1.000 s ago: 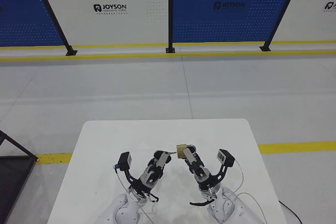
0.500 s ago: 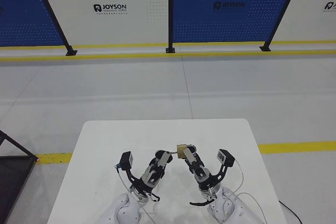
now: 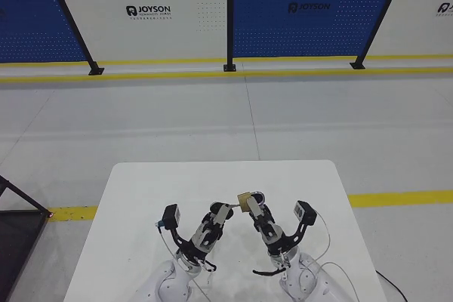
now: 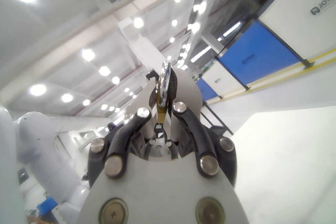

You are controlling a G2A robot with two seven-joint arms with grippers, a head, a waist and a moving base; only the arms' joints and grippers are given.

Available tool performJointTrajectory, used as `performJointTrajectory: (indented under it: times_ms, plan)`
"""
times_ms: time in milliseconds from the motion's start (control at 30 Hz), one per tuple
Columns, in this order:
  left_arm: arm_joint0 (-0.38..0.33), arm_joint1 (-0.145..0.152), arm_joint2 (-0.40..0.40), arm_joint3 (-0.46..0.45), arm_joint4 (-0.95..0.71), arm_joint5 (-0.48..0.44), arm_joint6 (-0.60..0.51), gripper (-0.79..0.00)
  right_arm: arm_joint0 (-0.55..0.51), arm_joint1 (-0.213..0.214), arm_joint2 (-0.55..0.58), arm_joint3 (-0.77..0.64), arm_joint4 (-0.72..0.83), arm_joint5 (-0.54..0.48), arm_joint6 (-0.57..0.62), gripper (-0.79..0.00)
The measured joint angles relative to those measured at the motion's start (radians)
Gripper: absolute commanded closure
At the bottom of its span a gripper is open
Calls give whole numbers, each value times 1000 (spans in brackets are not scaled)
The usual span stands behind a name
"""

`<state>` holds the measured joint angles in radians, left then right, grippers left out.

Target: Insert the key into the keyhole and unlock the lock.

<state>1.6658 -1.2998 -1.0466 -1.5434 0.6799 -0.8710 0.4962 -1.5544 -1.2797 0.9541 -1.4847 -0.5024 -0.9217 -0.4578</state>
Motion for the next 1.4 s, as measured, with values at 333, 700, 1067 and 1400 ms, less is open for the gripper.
performJointTrajectory:
  times_ms: [333, 700, 1067, 1400]
  plan:
    - [-2, -5, 7, 3, 8, 4, 0, 0, -9, -15, 4, 1, -62, 20, -42, 0]
    - [-8, -12, 21, 10, 19, 8, 2, -6, -16, -29, 4, 4, -113, 23, -79, 0]
    - [-8, -15, 15, 9, 26, 13, 2, -274, -22, -37, 16, 9, -134, 10, -96, 0]
    - [-2, -13, 2, 10, 24, -4, -11, -209, -30, -40, 37, 6, -116, -3, -79, 0]
